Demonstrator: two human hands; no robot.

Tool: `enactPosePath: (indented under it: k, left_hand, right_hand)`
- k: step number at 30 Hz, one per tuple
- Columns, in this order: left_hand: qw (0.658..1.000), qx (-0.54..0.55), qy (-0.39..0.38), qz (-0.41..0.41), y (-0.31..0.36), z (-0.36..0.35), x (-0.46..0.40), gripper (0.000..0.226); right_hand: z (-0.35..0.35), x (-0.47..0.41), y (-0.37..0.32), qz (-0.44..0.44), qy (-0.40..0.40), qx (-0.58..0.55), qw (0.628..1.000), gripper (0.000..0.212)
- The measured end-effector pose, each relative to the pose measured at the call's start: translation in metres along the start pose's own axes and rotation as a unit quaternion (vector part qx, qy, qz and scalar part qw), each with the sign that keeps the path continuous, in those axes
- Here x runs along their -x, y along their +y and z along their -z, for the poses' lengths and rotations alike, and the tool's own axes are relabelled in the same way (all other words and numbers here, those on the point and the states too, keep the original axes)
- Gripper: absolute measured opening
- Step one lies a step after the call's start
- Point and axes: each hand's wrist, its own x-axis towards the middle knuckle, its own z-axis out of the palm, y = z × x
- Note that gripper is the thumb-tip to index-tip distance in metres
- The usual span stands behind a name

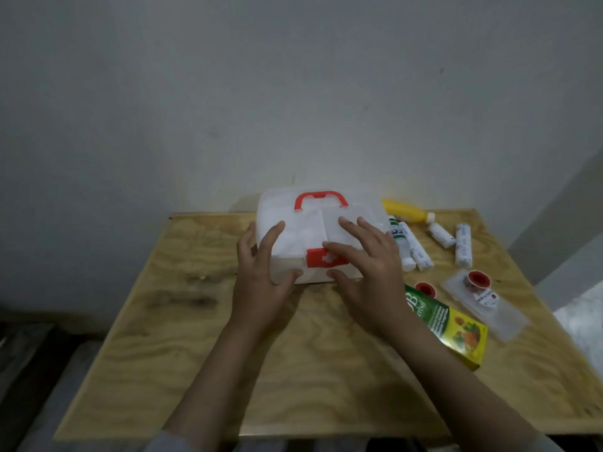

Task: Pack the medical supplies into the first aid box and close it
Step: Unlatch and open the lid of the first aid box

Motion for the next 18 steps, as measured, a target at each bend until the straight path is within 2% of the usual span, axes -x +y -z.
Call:
enactPosePath:
  k: [6, 10, 13, 18]
  left_hand:
    - [1.0, -0.008, 0.006, -0.018, -0.01, 0.003, -0.003, 0.079]
    - [1.0, -0.009, -0.007, -0.014, -0.011, 0.005, -0.005, 0.081]
    - [1.0, -0.012, -0.008, -0.012, -0.009, 0.005, -0.005, 0.082]
    - [1.0, -0.007, -0.011, -0.012, -0.006, 0.005, -0.004, 0.079]
  right_hand:
    - [-0.004, 0.001, 0.013, 0.078, 0.029, 0.052, 0.995, 0.038]
    - [-0.003, -0.001, 0.023, 0.142, 0.038, 0.109, 0.983, 0.046]
    - [-0.006, -0.001, 0.026, 0.172, 0.052, 0.139, 0.974, 0.038]
    - [-0.002, -0.001, 0.032, 0.225, 0.031, 0.161, 0.961, 0.037]
